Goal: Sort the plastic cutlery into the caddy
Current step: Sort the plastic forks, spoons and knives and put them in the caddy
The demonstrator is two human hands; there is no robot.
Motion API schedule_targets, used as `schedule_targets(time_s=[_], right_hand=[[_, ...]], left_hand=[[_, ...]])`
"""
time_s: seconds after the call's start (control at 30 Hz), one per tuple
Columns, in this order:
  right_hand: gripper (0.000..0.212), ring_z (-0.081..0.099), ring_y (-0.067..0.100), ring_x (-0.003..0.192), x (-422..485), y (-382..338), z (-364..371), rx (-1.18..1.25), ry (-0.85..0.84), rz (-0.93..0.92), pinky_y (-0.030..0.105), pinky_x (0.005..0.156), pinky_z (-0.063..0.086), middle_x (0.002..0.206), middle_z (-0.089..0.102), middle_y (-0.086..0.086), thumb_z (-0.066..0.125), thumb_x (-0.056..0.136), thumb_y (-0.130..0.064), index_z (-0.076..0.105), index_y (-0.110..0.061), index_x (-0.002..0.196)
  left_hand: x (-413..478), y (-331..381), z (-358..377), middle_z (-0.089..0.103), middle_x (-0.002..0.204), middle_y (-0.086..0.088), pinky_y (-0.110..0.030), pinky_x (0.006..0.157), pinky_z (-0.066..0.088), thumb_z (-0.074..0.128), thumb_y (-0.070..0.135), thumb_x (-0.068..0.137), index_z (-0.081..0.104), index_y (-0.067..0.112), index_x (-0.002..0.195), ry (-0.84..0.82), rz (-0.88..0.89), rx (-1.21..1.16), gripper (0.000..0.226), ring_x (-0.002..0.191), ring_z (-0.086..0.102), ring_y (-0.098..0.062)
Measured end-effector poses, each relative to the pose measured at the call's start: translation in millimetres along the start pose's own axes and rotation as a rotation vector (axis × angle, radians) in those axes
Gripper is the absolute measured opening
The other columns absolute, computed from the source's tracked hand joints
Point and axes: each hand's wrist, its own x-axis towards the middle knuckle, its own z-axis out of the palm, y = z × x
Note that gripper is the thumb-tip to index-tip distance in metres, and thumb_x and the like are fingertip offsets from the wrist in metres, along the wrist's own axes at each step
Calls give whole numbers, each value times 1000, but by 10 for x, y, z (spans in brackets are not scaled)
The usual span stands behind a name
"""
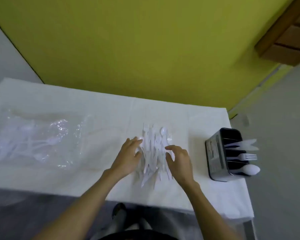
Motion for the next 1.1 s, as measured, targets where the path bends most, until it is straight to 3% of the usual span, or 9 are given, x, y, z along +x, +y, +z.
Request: schedule_targets(time_s=[0.2, 0.4, 0.47, 0.6, 0.67, 0.77, 0.83, 0.97, 1.1], right_hand=[[46, 33, 26, 140, -71, 234, 434, -142, -158, -10, 37, 111, 36, 152, 41, 1, 51, 98, -39, 45, -28, 143], [55, 0, 20, 152, -34, 361, 641, -272, -282, -89, 30, 118, -5, 164, 3, 0, 32, 104, -37, 17, -22, 156], [56, -7, 18, 151, -18, 434, 618, -296, -297, -81, 33, 120, -10, 164, -4, 0, 28, 105, -36, 11, -19, 157], [58, -5, 18, 151, 44, 605, 519, -256, -271, -40, 36, 121, -8, 165, 2, -2, 32, 103, -44, 16, -23, 156], [56, 10, 21, 151, 54, 648, 470, -209, -191, -15, 37, 121, 3, 163, 17, 0, 40, 101, -45, 28, -24, 151], [40, 42, 27, 132, 90, 619, 409, -133, 32, 67, 41, 110, 35, 142, 49, 4, 54, 98, -33, 51, -20, 136], [31, 49, 27, 118, 168, 571, 402, -98, 99, 138, 39, 99, 44, 127, 58, 5, 55, 97, -26, 58, -15, 127], [31, 53, 24, 108, 376, 471, 458, -83, 37, 209, 36, 89, 49, 115, 61, 6, 56, 97, -32, 60, -11, 119], [19, 59, 21, 93, 498, 471, 471, -26, -22, 291, 29, 75, 50, 102, 60, 4, 61, 93, -24, 60, -10, 106]], left_hand=[[67, -291, 399, -14, 160, 8, -37, 120, 4, 41, 35, 101, 8, 31, 153, -260, 25, 225, 62, 147, -17, -19], [160, -422, 622, -18, 159, 7, -42, 121, 4, 43, 51, 95, 1, 34, 152, -233, 13, 390, 73, 147, -16, -23], [170, -450, 657, -17, 160, 6, -42, 122, 7, 44, 53, 94, 2, 34, 152, -188, 8, 435, 75, 148, -14, -24], [137, -473, 617, -17, 160, 4, -41, 122, 8, 44, 53, 94, 2, 30, 153, -155, 9, 437, 76, 148, -14, -24], [105, -464, 587, -13, 160, 4, -36, 120, 6, 43, 49, 96, 7, 26, 153, -121, 15, 409, 71, 148, -11, -21], [72, -404, 584, 16, 159, -1, -34, 117, 19, 48, 37, 97, 31, 18, 148, 12, 62, 336, 57, 147, 11, -22], [72, -343, 597, 40, 144, -3, -38, 109, 37, 54, 28, 95, 47, 15, 137, 85, 119, 338, 44, 135, 35, -23], [120, -263, 673, 55, 119, -2, -38, 88, 49, 61, 21, 90, 60, 15, 124, 109, 260, 381, 34, 110, 50, -24], [149, -268, 776, 52, 127, -4, -37, 85, 49, 65, 25, 86, 60, 20, 128, 24, 309, 481, 42, 113, 47, -26]])
